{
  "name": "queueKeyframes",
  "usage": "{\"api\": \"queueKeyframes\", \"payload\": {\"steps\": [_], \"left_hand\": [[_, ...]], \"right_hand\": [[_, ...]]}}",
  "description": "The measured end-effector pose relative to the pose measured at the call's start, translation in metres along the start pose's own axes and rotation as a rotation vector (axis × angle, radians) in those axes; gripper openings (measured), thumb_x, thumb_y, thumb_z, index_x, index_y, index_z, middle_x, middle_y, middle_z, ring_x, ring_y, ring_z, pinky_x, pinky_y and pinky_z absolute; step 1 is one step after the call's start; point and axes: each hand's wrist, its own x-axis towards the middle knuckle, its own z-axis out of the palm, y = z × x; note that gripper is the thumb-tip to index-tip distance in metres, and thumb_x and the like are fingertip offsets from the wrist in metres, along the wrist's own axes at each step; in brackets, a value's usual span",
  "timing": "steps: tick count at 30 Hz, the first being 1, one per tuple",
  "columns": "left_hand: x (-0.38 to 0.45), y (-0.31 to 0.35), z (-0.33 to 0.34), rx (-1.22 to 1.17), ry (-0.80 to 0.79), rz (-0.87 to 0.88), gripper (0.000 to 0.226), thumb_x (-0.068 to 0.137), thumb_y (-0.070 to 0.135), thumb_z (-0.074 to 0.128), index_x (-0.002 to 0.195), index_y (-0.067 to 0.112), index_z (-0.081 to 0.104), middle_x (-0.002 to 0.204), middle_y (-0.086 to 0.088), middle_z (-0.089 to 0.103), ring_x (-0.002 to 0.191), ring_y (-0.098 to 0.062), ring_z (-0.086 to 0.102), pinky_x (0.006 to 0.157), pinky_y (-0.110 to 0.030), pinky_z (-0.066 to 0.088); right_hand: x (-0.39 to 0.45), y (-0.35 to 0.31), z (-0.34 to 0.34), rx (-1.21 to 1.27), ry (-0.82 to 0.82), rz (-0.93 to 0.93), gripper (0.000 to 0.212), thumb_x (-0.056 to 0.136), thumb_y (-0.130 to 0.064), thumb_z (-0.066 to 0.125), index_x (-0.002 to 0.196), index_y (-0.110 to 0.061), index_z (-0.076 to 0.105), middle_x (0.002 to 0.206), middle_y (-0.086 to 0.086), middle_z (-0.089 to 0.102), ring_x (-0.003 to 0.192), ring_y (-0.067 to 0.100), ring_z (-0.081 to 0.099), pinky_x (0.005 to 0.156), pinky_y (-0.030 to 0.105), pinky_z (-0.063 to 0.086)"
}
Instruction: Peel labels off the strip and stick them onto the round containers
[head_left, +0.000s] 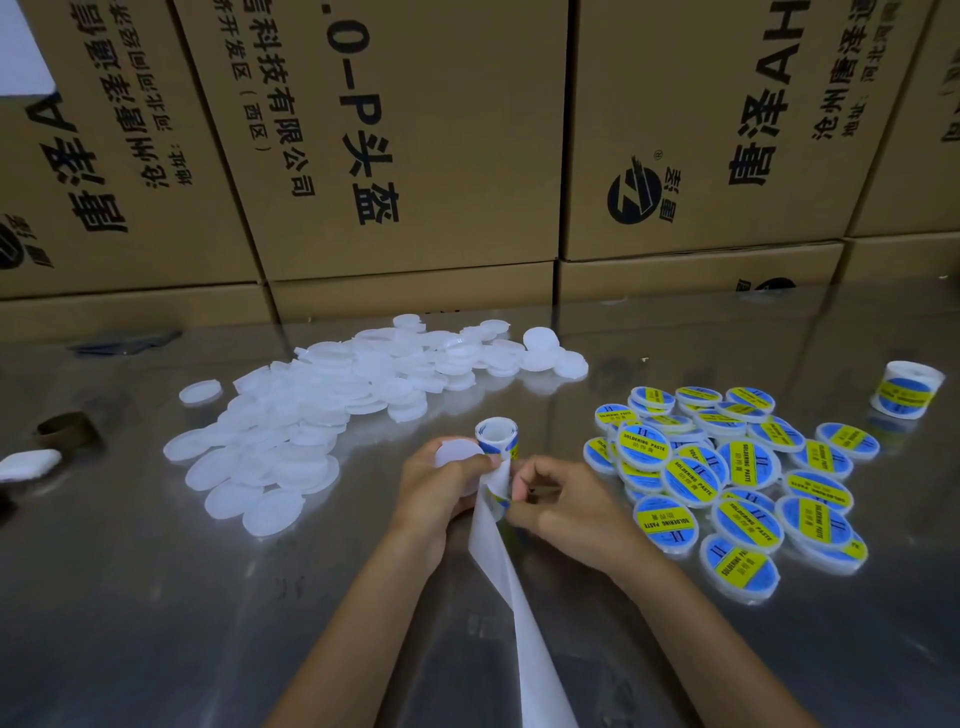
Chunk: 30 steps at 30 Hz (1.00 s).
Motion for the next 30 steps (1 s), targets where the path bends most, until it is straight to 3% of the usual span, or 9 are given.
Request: {"api": "queueKeyframes", "payload": {"steps": [5, 8, 10, 13, 18, 23, 26, 30], "left_hand": [[0.003, -0.001, -0.003, 0.013, 0.026, 0.014, 0.034, 0.083, -0.003, 0.072, 0.115, -0.005, 0.062, 0.11, -0.029, 0.069, 0.084, -0.029, 0.067, 0.074, -0.037, 0.058], [0.005, -0.001, -0.006, 0.008, 0.021, 0.035, 0.034, 0.083, -0.002, 0.072, 0.115, -0.006, 0.062, 0.103, -0.024, 0.07, 0.084, -0.027, 0.067, 0.07, -0.033, 0.057], [0.007, 0.0, -0.007, 0.001, 0.029, 0.057, 0.029, 0.085, 0.004, 0.073, 0.112, -0.003, 0.064, 0.098, -0.017, 0.07, 0.081, -0.024, 0.067, 0.066, -0.03, 0.056], [0.007, 0.004, -0.004, -0.04, 0.065, 0.085, 0.008, 0.097, 0.011, 0.061, 0.102, 0.006, 0.065, 0.088, -0.013, 0.07, 0.067, -0.019, 0.069, 0.063, -0.029, 0.06], [0.004, 0.014, 0.001, -0.176, 0.02, 0.07, 0.029, 0.099, 0.002, 0.032, 0.115, 0.002, 0.056, 0.109, -0.027, 0.062, 0.078, -0.034, 0.068, 0.067, -0.035, 0.06], [-0.007, 0.017, 0.009, -0.109, -0.11, 0.188, 0.036, 0.098, -0.006, 0.046, 0.12, 0.016, 0.065, 0.121, -0.017, 0.065, 0.092, -0.032, 0.074, 0.075, -0.035, 0.062], [-0.012, 0.017, 0.014, -0.179, -0.212, 0.158, 0.035, 0.099, -0.003, 0.049, 0.122, 0.015, 0.067, 0.117, -0.016, 0.071, 0.099, -0.033, 0.073, 0.08, -0.037, 0.062], [-0.016, 0.02, 0.02, -0.301, -0.309, 0.075, 0.033, 0.1, 0.004, 0.041, 0.122, 0.011, 0.065, 0.115, -0.018, 0.072, 0.095, -0.032, 0.073, 0.075, -0.038, 0.062]], "right_hand": [[-0.006, -0.012, -0.012, 0.039, -0.171, 0.086, 0.026, 0.076, 0.002, 0.071, 0.065, -0.018, 0.059, 0.082, 0.013, 0.066, 0.076, 0.013, 0.054, 0.076, 0.031, 0.043], [-0.008, -0.016, -0.024, 0.145, -0.157, 0.113, 0.021, 0.076, -0.001, 0.072, 0.069, -0.017, 0.06, 0.109, 0.017, 0.068, 0.093, 0.013, 0.06, 0.09, 0.032, 0.043], [-0.006, -0.017, -0.03, 0.239, -0.057, 0.143, 0.021, 0.078, -0.003, 0.071, 0.069, -0.019, 0.059, 0.095, 0.011, 0.069, 0.091, 0.013, 0.061, 0.09, 0.034, 0.045], [-0.001, -0.018, -0.036, 0.399, 0.105, 0.196, 0.022, 0.083, -0.004, 0.068, 0.07, -0.018, 0.056, 0.078, 0.005, 0.055, 0.072, 0.011, 0.058, 0.076, 0.03, 0.051], [0.0, -0.023, -0.033, 0.533, 0.198, 0.163, 0.026, 0.084, 0.003, 0.068, 0.08, -0.015, 0.049, 0.076, 0.008, 0.062, 0.071, 0.017, 0.066, 0.062, 0.025, 0.055], [-0.003, -0.03, -0.023, 0.537, 0.178, 0.023, 0.027, 0.083, 0.004, 0.069, 0.082, -0.014, 0.049, 0.076, 0.004, 0.069, 0.073, 0.016, 0.066, 0.062, 0.022, 0.053], [-0.004, -0.034, -0.02, 0.515, 0.242, -0.044, 0.028, 0.082, 0.006, 0.07, 0.083, -0.014, 0.05, 0.076, 0.003, 0.07, 0.07, 0.013, 0.067, 0.062, 0.019, 0.053], [-0.003, -0.036, -0.018, 0.467, 0.319, -0.08, 0.03, 0.08, 0.007, 0.072, 0.086, -0.014, 0.052, 0.078, 0.006, 0.071, 0.07, 0.011, 0.068, 0.06, 0.018, 0.052]]}}
